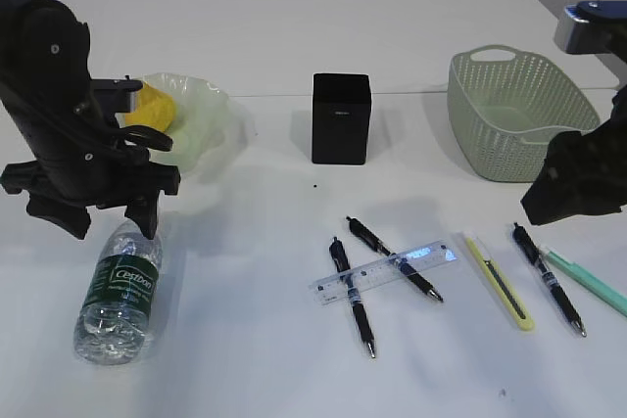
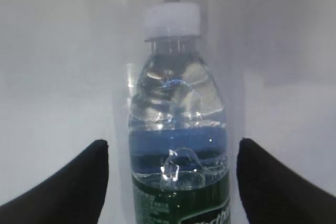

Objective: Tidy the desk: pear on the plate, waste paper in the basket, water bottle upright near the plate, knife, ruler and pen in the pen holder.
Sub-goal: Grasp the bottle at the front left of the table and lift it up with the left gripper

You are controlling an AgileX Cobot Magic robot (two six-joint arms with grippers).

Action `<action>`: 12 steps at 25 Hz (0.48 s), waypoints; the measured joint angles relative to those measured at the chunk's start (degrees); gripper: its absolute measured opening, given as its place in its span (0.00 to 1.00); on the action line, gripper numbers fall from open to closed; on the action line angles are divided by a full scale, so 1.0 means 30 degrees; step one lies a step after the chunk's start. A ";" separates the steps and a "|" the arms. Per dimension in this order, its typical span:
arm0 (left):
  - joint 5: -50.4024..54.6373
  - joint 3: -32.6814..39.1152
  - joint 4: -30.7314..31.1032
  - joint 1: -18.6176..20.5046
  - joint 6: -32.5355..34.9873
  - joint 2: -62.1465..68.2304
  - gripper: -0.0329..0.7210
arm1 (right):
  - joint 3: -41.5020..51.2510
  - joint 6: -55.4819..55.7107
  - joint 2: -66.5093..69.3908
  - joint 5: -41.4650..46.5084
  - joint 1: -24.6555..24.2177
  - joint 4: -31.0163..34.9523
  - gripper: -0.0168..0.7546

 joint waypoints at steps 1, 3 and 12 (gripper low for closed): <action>-0.0036 0.0000 -0.0147 0.0000 0.0000 0.0116 0.76 | 0.0000 0.0016 0.0000 -0.0040 0.0000 0.0000 0.72; -0.0131 0.0000 -0.0546 0.0000 0.0000 0.0440 0.76 | 0.0000 -0.0012 0.0000 -0.0167 0.0000 0.0000 0.72; -0.0515 0.0000 -0.0896 0.0000 -0.0993 0.1361 0.77 | 0.0000 -0.0273 0.0000 -0.0334 0.0000 0.0000 0.72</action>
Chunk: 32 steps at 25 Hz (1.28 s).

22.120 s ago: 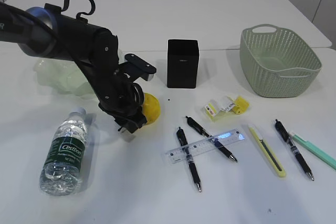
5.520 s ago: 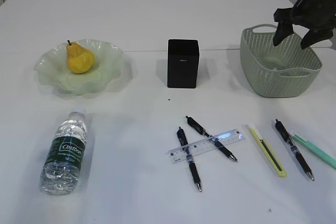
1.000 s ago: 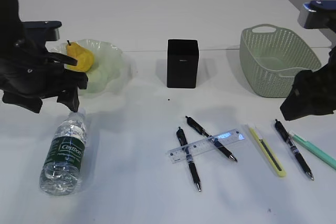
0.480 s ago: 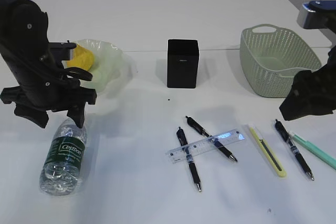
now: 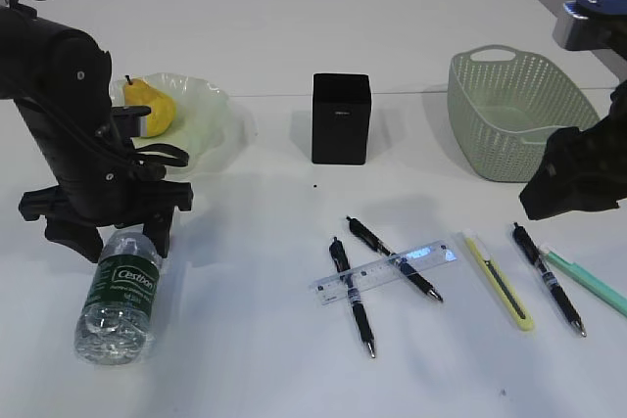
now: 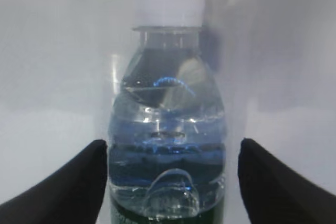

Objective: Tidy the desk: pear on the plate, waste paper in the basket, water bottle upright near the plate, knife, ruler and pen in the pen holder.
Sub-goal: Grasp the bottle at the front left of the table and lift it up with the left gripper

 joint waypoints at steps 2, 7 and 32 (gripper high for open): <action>-0.0195 0.0000 0.0142 0.0000 -0.0132 0.0000 0.80 | 0.0000 0.0000 0.0000 -0.0030 0.0000 0.0000 0.72; -0.0612 0.0000 0.0540 0.0000 -0.0242 0.0000 0.82 | 0.0000 0.0000 0.0000 -0.0030 0.0000 0.0000 0.72; -0.1206 -0.0029 0.0680 0.0000 -0.0285 0.1083 0.77 | 0.0000 -0.0071 0.0000 -0.0104 0.0000 0.0000 0.72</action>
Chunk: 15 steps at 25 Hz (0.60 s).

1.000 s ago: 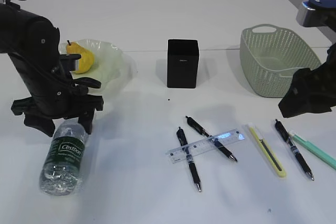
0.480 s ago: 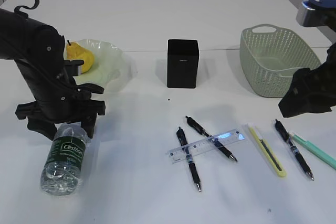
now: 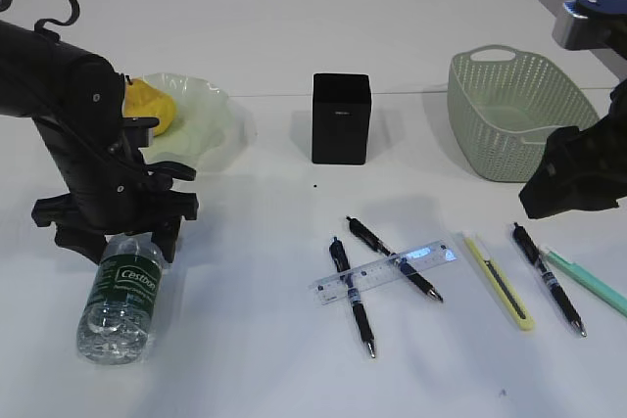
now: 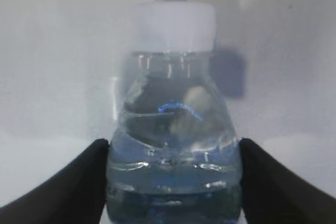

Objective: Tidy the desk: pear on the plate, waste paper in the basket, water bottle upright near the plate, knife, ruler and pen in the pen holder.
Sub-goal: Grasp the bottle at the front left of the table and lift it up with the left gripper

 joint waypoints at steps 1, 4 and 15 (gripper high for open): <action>0.0033 -0.0014 0.0000 0.0000 0.0000 0.0000 0.73 | 0.0000 0.0000 0.0000 0.0000 0.0000 0.0000 0.72; 0.0264 -0.0046 0.0297 0.0000 0.0000 0.0000 0.63 | 0.0000 0.0000 0.0000 0.0000 0.0000 0.0000 0.72; 0.0647 -0.0046 0.2589 0.0000 0.0000 0.0032 0.54 | 0.0000 0.0000 0.0000 0.0000 0.0000 0.0000 0.72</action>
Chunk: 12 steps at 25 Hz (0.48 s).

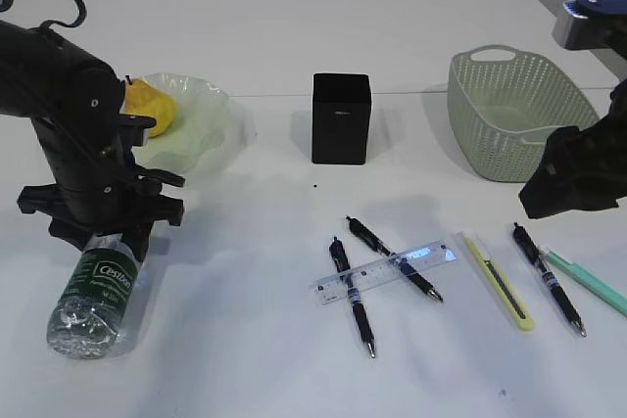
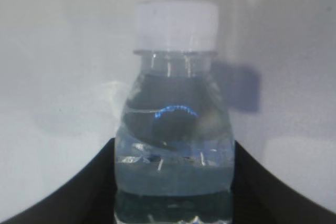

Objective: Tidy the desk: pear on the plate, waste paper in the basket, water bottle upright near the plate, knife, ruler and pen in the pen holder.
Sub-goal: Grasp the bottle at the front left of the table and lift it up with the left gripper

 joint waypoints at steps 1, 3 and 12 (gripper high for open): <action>0.0045 0.0000 0.0000 0.0000 0.0000 0.0000 0.54 | 0.0000 0.0000 0.0000 0.0000 0.0000 0.0000 0.72; 0.0209 0.0000 -0.0066 0.0000 0.0000 0.0000 0.54 | 0.0000 0.0000 0.0000 0.0000 0.0000 0.0000 0.72; -0.0828 0.0035 -0.0073 0.0000 0.0000 -0.0486 0.55 | 0.0000 0.0000 0.0000 0.0000 0.0000 0.0000 0.72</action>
